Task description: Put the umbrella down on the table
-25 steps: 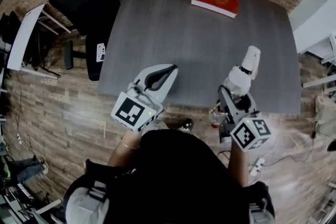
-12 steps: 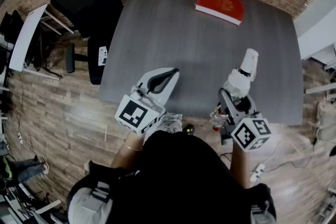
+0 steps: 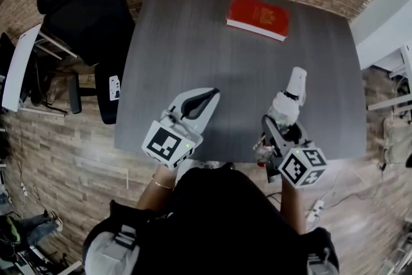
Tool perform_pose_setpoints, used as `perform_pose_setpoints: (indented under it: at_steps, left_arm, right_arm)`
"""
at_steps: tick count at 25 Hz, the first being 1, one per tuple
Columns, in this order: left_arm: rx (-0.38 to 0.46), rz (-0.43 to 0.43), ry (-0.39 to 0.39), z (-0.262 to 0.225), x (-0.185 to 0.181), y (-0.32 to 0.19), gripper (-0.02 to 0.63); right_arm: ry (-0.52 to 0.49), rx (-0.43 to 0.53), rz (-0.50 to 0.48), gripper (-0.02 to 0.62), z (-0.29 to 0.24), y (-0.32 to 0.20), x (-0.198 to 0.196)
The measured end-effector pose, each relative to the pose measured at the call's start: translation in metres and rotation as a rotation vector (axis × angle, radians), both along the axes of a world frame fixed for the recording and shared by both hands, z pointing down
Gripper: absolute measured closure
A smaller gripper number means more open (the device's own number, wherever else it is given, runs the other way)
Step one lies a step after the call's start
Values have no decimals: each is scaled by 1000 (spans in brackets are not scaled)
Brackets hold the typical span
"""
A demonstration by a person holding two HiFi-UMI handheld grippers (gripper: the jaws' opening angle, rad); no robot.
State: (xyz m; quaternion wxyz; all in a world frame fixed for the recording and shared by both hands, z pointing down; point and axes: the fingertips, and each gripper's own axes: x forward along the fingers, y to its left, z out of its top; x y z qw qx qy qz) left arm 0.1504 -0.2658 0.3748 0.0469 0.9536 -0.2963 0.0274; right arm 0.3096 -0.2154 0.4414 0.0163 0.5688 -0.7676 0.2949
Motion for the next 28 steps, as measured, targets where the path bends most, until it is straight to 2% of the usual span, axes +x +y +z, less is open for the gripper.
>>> perform_pose_setpoints:
  at_steps: [8,28]
  left_arm:
    - [-53,-16,-7,23,-5,-23,604]
    - [-79,-50,-24,40,-23,-63,604]
  right_arm:
    - [21,-58,-5,304,24,-26,1]
    - [80,-198,-28,305,79,-66,-4]
